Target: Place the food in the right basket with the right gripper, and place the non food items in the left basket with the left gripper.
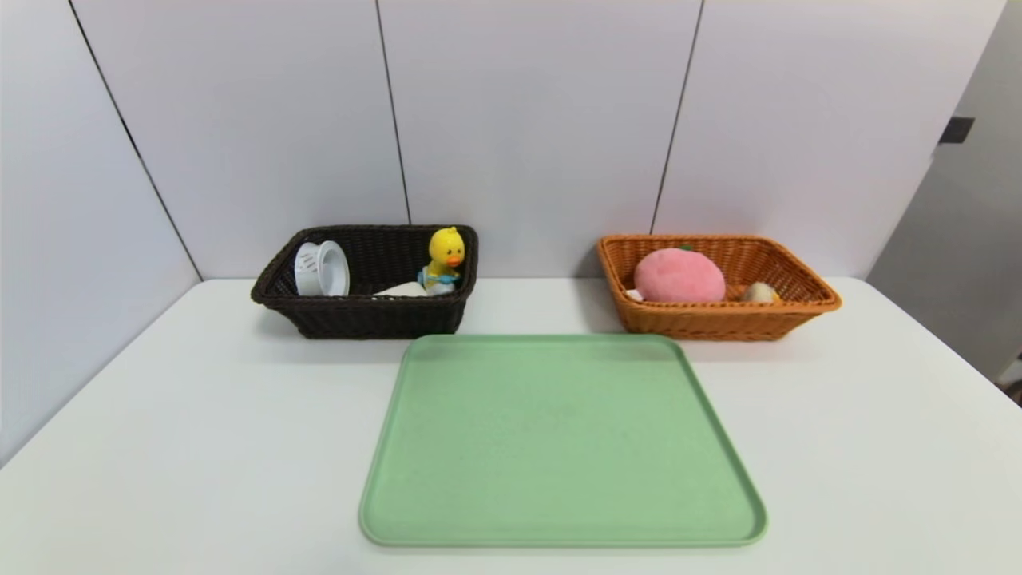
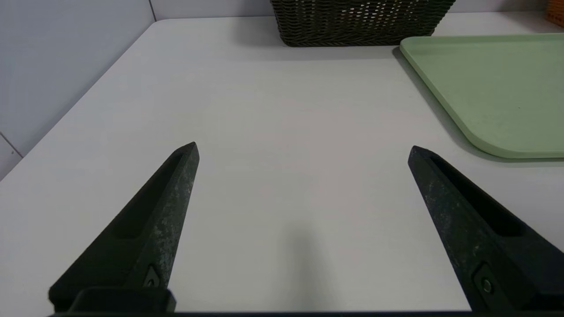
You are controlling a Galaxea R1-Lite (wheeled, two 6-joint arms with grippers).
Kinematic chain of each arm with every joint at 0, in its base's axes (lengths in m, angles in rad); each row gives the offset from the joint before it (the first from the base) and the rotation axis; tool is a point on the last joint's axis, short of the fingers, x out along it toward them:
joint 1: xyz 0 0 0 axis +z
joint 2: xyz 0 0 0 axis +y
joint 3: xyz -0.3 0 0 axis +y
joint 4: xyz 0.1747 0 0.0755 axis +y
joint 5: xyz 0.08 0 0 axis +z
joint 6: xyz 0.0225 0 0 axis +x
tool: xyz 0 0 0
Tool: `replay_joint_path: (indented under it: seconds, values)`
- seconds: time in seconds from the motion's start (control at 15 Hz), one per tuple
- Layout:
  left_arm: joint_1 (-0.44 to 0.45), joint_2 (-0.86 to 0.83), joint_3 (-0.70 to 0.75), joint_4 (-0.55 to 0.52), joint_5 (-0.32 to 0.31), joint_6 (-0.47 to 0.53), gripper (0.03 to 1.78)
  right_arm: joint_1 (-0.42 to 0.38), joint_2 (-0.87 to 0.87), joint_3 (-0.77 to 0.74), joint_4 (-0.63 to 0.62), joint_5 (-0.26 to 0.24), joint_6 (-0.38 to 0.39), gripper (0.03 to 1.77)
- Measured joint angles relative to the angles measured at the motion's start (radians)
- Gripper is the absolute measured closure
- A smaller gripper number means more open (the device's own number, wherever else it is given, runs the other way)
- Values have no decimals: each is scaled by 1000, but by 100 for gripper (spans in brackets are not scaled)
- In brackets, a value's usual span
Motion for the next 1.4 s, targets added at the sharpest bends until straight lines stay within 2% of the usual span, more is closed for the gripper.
replay_joint_path:
  seconds: [1.07,1.4]
  values:
    - [0,0,0,0,0,0,12,1,0,0,0,-1,7,9]
    - [0,0,0,0,0,0,12,1,0,0,0,-3,32,9]
